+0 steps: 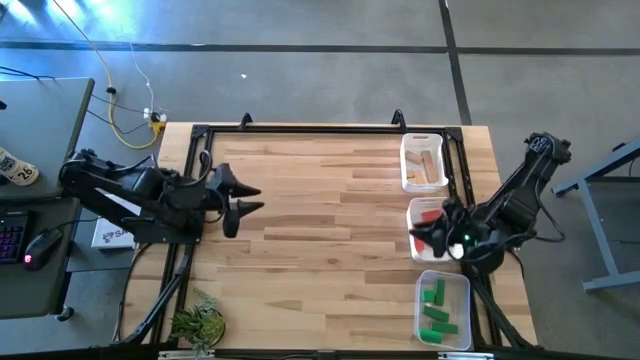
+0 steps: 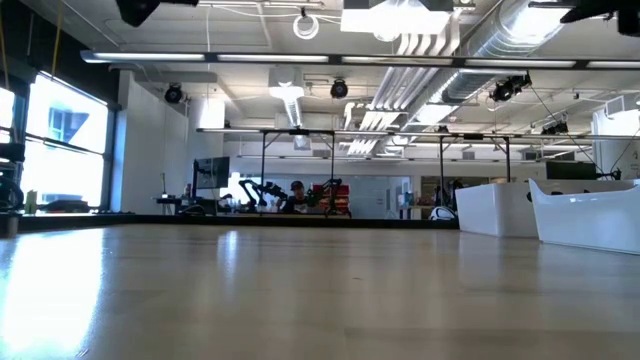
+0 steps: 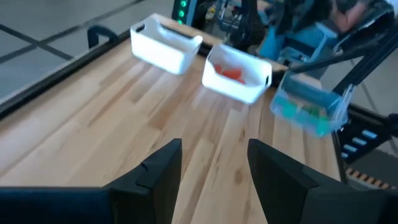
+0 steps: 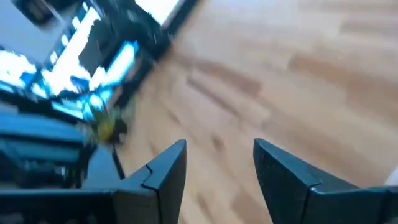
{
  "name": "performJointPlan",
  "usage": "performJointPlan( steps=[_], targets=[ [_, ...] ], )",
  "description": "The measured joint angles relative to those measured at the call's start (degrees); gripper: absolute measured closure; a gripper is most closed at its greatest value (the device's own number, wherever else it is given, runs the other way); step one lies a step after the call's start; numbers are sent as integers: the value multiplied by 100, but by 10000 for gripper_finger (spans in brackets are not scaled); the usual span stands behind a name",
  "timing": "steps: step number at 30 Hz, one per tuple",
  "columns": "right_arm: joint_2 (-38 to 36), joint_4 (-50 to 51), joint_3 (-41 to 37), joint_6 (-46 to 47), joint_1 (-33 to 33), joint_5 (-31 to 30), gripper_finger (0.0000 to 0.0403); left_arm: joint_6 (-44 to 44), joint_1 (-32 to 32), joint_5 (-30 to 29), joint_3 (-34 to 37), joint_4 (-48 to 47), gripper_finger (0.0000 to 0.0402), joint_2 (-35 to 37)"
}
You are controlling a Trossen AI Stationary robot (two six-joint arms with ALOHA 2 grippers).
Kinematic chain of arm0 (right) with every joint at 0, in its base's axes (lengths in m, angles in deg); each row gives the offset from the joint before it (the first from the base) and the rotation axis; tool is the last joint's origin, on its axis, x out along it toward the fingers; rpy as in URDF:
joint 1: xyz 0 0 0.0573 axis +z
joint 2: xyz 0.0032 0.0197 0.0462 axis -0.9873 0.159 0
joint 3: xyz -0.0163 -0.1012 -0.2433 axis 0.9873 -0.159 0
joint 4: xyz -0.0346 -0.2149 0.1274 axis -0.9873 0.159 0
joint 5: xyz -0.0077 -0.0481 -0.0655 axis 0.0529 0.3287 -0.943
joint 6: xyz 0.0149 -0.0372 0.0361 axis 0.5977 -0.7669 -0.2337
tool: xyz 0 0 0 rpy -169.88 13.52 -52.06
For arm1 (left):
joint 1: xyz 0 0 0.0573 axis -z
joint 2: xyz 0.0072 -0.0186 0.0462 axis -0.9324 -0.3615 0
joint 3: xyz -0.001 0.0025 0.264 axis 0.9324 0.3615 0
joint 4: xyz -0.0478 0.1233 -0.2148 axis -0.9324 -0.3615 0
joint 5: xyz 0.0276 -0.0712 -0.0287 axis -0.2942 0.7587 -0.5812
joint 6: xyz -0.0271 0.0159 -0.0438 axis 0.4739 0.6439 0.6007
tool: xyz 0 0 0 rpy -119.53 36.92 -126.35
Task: Sort & place blocks by color
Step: Return to Home Position
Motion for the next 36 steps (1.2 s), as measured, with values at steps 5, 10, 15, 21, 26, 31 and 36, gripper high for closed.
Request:
performJointPlan(
  steps=[5,10,15,21,26,31,36],
  targets=[
    [-123,-517,0,-595,-382,-625,231,5,10,60,1137,600,231,775],
    [-138,-1428,0,-1681,-664,-1107,231,-192,-180,348,2194,1260,231,1632],
    [-140,-2252,0,-2608,-875,-1570,231,-450,-540,981,3097,1748,231,2466],
    [-138,-2570,0,-2993,-1059,-1797,231,-946,-974,1429,3945,2528,232,3214],
    [-133,-2526,0,-2997,-1164,-1793,231,-1025,-1266,1872,4361,2593,232,3592],
    [-133,-2299,1,-2997,-1201,-1696,231,-1240,-1487,2173,4679,2603,232,3815],
    [-133,-2030,0,-2922,-1199,-1277,231,-1257,-1711,2464,4980,2753,232,3884]
  ],
)
